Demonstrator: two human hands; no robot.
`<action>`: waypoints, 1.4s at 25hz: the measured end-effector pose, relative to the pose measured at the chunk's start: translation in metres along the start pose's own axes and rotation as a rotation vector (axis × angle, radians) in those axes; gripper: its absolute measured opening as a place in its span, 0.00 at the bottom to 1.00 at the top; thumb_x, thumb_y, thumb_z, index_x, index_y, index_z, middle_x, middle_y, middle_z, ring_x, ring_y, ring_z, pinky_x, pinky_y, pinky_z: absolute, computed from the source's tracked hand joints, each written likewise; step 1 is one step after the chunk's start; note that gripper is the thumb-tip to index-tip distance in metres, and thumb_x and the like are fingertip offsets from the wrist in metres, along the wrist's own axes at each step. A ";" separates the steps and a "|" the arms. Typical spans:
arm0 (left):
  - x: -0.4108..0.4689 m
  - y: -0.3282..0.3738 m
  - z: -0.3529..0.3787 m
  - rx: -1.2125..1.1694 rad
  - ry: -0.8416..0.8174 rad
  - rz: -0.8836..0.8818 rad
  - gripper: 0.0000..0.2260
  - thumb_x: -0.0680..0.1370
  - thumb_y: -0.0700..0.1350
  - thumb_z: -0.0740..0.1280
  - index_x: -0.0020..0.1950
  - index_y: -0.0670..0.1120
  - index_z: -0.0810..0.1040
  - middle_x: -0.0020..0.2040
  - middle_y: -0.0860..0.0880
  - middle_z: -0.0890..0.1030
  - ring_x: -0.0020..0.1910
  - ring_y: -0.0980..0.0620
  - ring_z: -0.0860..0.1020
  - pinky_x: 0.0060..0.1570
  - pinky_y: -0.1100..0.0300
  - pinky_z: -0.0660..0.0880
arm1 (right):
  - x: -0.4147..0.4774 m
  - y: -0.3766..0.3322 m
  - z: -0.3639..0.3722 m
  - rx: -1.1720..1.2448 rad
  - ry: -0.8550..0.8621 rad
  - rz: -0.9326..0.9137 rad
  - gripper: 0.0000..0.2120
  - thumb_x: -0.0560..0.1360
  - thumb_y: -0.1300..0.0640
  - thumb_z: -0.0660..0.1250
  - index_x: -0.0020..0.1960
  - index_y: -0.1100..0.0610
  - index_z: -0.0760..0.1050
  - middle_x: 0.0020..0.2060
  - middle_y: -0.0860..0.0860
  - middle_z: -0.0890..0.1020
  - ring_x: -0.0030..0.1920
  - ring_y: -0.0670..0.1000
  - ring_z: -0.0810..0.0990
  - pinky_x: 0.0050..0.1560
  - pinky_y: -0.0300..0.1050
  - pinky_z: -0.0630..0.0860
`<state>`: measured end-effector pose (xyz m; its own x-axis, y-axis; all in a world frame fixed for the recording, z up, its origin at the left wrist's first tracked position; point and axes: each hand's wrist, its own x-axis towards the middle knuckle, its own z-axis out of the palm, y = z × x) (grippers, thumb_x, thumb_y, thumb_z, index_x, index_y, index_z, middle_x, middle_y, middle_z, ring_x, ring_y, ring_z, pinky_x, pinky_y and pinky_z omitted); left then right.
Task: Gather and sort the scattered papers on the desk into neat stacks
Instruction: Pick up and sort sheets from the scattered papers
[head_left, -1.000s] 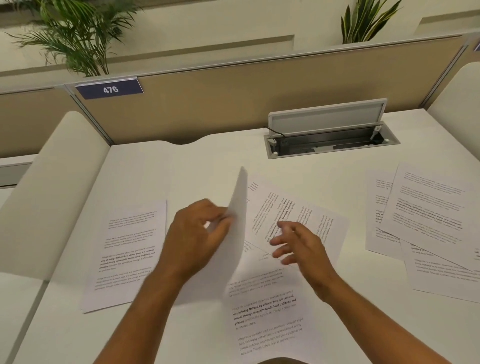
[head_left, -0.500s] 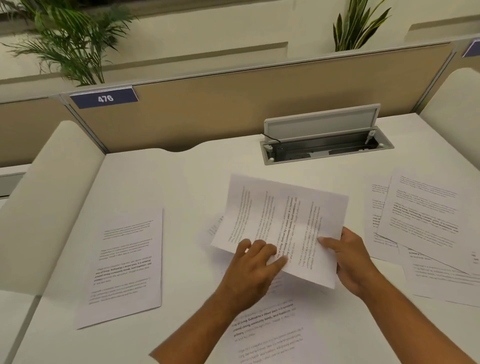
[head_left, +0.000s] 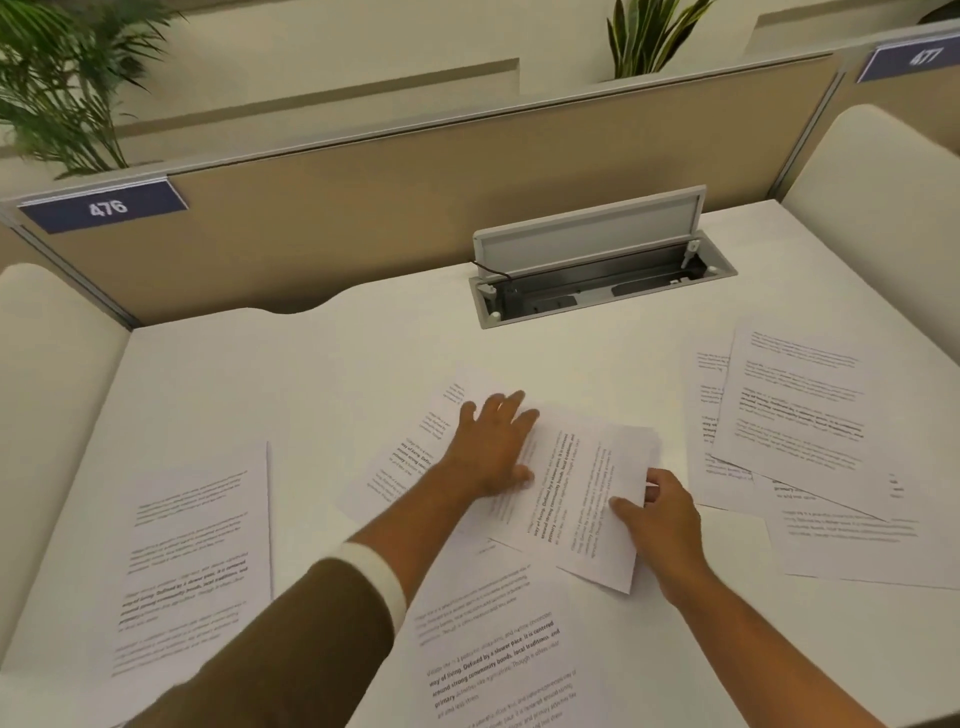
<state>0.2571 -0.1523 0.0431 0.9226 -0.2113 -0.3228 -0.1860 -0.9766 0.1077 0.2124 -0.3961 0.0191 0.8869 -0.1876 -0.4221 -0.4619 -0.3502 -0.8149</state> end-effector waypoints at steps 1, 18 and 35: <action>0.010 -0.001 0.000 0.031 -0.073 0.000 0.45 0.78 0.62 0.74 0.87 0.51 0.54 0.88 0.45 0.48 0.87 0.41 0.48 0.82 0.35 0.47 | 0.002 0.001 0.000 -0.068 0.050 -0.039 0.25 0.75 0.61 0.77 0.69 0.53 0.72 0.63 0.55 0.81 0.55 0.53 0.83 0.52 0.47 0.81; 0.020 -0.011 0.004 -0.133 -0.019 0.010 0.49 0.73 0.63 0.78 0.86 0.52 0.56 0.88 0.46 0.52 0.86 0.42 0.52 0.82 0.37 0.51 | 0.090 -0.032 -0.014 -0.903 -0.097 -0.362 0.33 0.75 0.43 0.76 0.76 0.45 0.69 0.66 0.49 0.82 0.68 0.56 0.75 0.66 0.57 0.61; -0.079 -0.081 -0.055 -1.109 0.183 -0.197 0.16 0.83 0.59 0.69 0.44 0.51 0.88 0.45 0.50 0.90 0.41 0.50 0.89 0.38 0.59 0.84 | 0.034 -0.182 -0.018 -0.511 -0.079 -0.833 0.17 0.82 0.50 0.68 0.70 0.51 0.79 0.59 0.52 0.87 0.53 0.56 0.87 0.57 0.53 0.81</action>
<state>0.2184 -0.0540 0.1117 0.9549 0.0391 -0.2942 0.2848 -0.4000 0.8711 0.3263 -0.3552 0.1600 0.9192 0.3553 0.1697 0.3822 -0.7015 -0.6015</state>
